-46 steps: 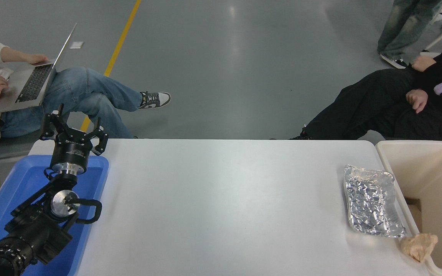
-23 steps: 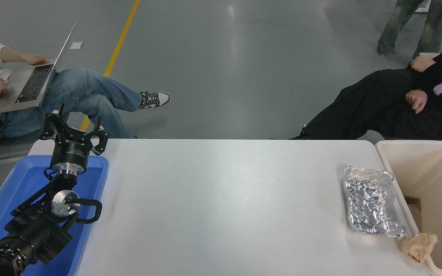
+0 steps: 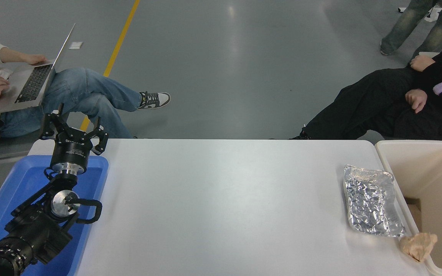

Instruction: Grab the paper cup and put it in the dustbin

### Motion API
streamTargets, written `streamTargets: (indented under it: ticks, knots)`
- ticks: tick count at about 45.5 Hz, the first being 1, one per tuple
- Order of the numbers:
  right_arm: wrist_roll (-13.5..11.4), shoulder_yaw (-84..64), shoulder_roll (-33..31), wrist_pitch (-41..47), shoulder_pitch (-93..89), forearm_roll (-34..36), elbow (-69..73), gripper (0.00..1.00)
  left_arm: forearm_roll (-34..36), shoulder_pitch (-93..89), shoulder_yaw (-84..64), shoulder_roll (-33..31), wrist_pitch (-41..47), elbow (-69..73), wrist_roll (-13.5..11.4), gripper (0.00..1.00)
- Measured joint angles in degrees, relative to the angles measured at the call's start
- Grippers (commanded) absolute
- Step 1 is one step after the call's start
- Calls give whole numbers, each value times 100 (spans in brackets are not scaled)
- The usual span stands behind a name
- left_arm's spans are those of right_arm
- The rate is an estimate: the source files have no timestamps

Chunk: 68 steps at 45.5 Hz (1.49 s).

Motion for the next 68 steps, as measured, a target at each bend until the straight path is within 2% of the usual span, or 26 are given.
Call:
streamTargets:
  ticks: [13,19,23,34,41,57,68]
  knots:
    - [-2,-1440,-58,70,1780,17,1629,100,4,-1,4,-1,0,0,0,99]
    - [-2,-2034,-23,359,2763,20,2498,100,5,-2,5,0,0,0,0,99]
    - [-2,-2359,106,853,3456,19,2966,100,5,-2,6,0,0,-1,0,99]
    - [-3,-2774,729,2875,5046,57,3613,100,5,-2,6,0,0,0,0,99]
    - [-3,-2831,1114,3536,5822,221,3943,100,3,1,6,-1,0,0,0,99]
    - [3,-2536,1991,4030,6564,391,4465,100,1,5,6,-1,0,2,0,99]
    - [9,-2400,2264,4105,6682,427,4532,100,-1,4,6,-1,0,2,0,99]
